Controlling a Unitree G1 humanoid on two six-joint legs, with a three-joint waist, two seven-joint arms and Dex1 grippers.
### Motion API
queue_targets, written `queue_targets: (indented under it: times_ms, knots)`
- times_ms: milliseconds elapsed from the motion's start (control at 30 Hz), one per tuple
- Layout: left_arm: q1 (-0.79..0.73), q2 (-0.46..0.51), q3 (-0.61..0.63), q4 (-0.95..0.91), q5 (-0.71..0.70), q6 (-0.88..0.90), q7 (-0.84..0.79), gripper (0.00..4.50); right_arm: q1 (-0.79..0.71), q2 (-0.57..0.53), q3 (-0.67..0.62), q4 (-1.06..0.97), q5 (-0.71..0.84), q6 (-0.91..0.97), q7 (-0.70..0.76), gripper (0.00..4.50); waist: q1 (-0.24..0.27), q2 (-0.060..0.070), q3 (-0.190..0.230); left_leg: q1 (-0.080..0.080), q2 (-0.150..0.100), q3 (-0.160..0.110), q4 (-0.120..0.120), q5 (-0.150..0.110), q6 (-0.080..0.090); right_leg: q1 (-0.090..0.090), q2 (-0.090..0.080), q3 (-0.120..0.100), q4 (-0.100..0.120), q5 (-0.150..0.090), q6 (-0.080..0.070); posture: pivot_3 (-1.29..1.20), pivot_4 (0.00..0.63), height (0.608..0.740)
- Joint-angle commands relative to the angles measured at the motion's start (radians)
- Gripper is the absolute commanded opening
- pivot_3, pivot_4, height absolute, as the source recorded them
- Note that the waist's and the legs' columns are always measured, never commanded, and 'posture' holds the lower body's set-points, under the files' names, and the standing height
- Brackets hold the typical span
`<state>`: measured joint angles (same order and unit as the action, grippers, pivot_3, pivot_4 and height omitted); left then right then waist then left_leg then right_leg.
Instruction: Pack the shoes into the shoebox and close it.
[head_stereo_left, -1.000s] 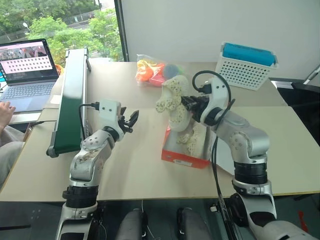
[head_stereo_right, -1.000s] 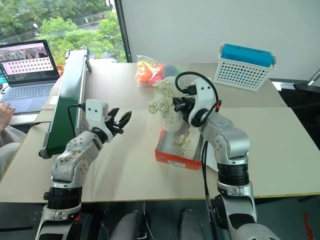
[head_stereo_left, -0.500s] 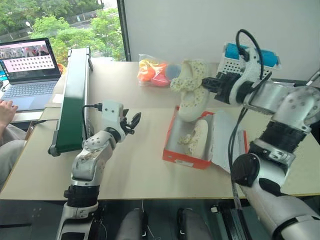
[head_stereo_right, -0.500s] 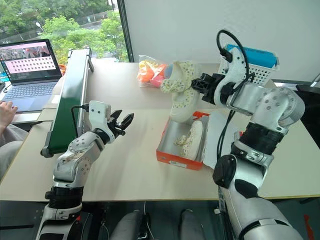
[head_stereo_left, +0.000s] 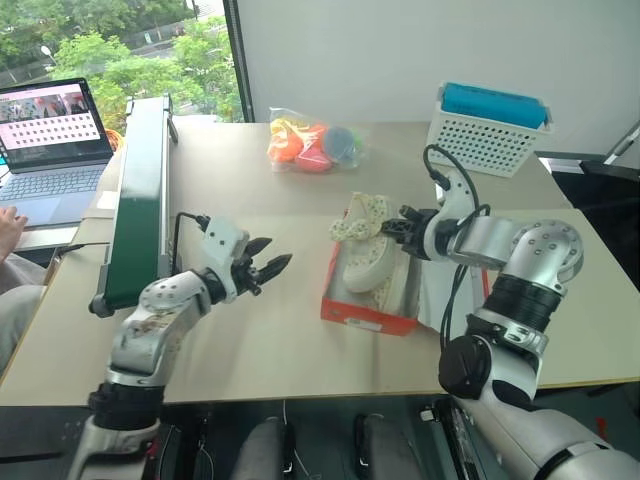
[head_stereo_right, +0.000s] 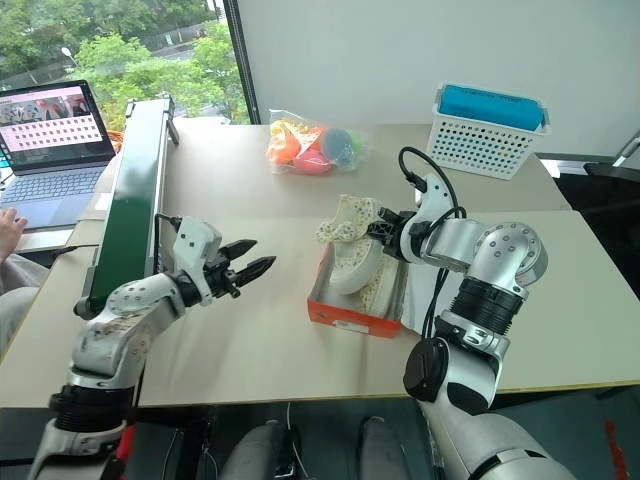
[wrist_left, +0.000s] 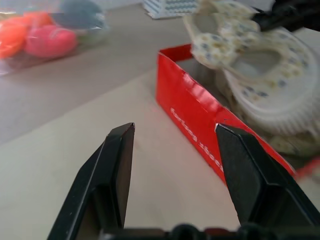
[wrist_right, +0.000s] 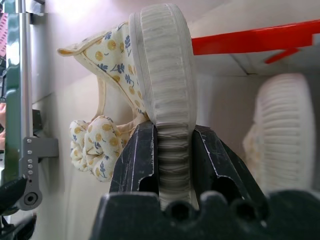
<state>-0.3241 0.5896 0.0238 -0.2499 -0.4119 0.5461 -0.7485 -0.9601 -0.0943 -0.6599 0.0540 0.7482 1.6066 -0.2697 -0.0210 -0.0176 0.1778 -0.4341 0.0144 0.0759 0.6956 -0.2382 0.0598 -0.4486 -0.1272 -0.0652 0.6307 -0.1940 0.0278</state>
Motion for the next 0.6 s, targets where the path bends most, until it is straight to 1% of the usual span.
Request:
queue_targets:
  times_ms: [33,133,267,333,500,600]
  knots:
    - [-0.007,0.058,0.006,0.017,-0.007,-0.095,-0.134,2.75,-0.015,0.007,-0.012,-0.034,0.100,0.008,-0.061,0.75,0.001,0.000,0.000,0.000,0.000,0.000,0.000,0.000,0.000,0.000,0.000,0.000,0.000,0.000,0.000,0.00,0.150,0.708]
    - [-0.031,0.075,-0.002,0.051,-0.012,-0.130,-0.197,2.75,-0.006,-0.016,0.018,-0.018,0.173,0.008,-0.102,0.75,0.005,0.000,0.000,-0.002,0.000,0.000,0.000,0.000,0.000,-0.002,0.000,0.000,-0.001,0.000,0.000,0.00,0.150,0.708]
    - [-0.067,0.075,-0.017,0.084,0.001,-0.149,-0.239,2.75,0.027,-0.092,0.077,0.010,0.310,0.008,-0.163,0.75,0.006,0.000,0.000,-0.005,0.000,0.000,0.000,0.000,0.000,-0.005,0.000,0.000,0.000,0.000,0.000,0.00,0.150,0.708]
    - [-0.073,0.073,-0.020,0.095,0.007,-0.156,-0.246,2.75,0.040,-0.133,0.096,0.028,0.370,0.008,-0.194,0.75,0.005,0.000,0.000,-0.005,-0.001,0.000,0.000,0.000,0.000,-0.005,0.000,0.000,0.000,0.000,0.000,0.00,0.150,0.708]
    - [-0.071,0.059,-0.031,0.103,0.021,-0.161,-0.243,2.75,0.097,-0.284,0.152,0.053,0.517,0.008,-0.227,0.75,0.005,0.000,0.000,-0.005,0.000,0.001,0.000,0.000,0.000,-0.005,0.000,0.000,-0.001,0.000,0.000,0.00,0.150,0.708]
    - [-0.067,0.055,-0.032,0.106,0.031,-0.163,-0.234,2.75,0.146,-0.326,0.183,0.063,0.581,0.008,-0.263,0.75,0.005,0.000,0.000,-0.005,0.000,0.001,0.000,0.000,0.000,-0.005,0.000,0.000,0.000,0.000,0.000,0.00,0.150,0.708]
